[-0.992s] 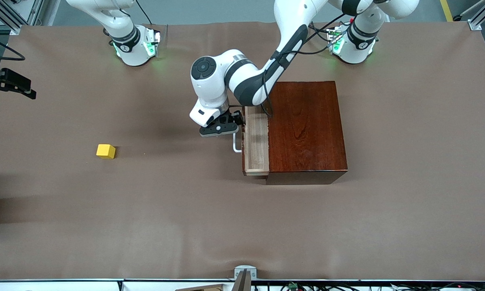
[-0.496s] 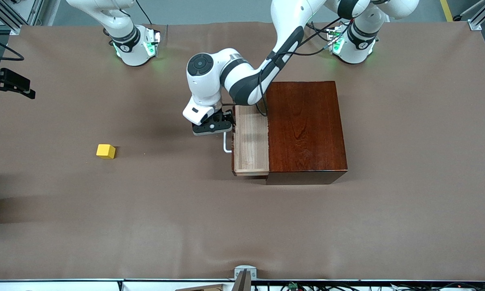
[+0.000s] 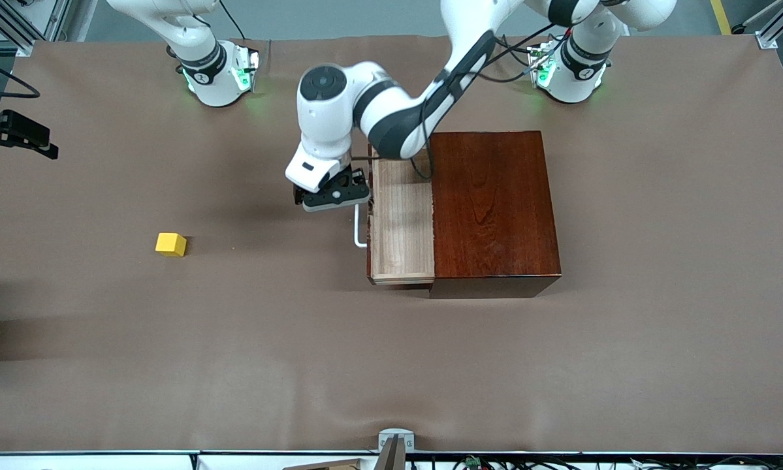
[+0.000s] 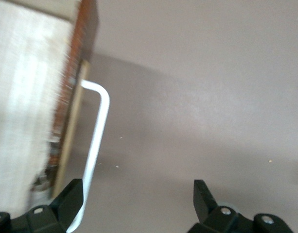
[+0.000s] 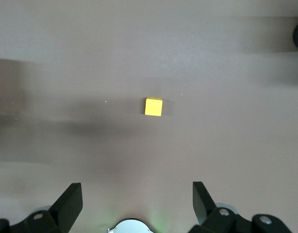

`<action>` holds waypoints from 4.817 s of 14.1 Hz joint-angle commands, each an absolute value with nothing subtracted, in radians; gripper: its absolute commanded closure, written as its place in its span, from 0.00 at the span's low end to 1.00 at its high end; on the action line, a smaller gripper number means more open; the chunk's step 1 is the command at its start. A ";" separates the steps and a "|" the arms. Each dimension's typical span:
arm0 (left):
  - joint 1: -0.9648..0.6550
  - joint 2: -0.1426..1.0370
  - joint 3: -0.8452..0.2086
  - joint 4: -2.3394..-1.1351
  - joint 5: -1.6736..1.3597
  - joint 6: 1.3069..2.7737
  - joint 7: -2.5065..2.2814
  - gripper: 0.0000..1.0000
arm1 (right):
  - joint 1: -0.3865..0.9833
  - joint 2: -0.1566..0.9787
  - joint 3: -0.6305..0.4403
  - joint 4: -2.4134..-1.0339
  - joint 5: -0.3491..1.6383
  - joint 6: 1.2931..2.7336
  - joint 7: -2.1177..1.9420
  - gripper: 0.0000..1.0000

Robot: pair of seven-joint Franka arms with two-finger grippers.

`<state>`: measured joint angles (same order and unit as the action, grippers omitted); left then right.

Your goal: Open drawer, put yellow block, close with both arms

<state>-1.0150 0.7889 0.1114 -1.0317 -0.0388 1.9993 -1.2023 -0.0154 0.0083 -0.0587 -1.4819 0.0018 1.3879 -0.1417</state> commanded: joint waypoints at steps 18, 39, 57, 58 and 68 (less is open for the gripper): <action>-0.140 0.112 -0.026 -1.294 -0.052 1.379 -0.341 0.00 | -0.092 0.330 -0.046 -1.632 0.044 1.698 -0.129 0.00; -0.063 -0.017 -0.095 -1.575 -0.018 1.552 -0.063 0.00 | -0.058 0.403 -0.046 -2.141 0.077 2.347 -0.144 0.30; -0.071 -0.028 -0.110 -1.589 -0.002 1.554 -0.015 0.00 | 0.165 0.305 -0.038 -1.850 0.089 1.721 0.401 1.00; -0.072 -0.026 -0.110 -1.588 0.002 1.555 -0.015 0.00 | 0.182 0.305 -0.037 -1.841 0.090 1.712 0.447 1.00; -0.072 -0.023 -0.110 -1.585 0.002 1.559 -0.015 0.00 | 0.432 0.322 -0.038 -1.620 0.238 1.626 1.067 1.00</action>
<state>-0.0756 -0.0181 -0.1036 -1.5853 -0.0208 1.5506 -0.0340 0.4100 0.3105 -0.0274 -1.6752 0.1932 1.6494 0.9880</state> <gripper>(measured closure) 0.000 0.441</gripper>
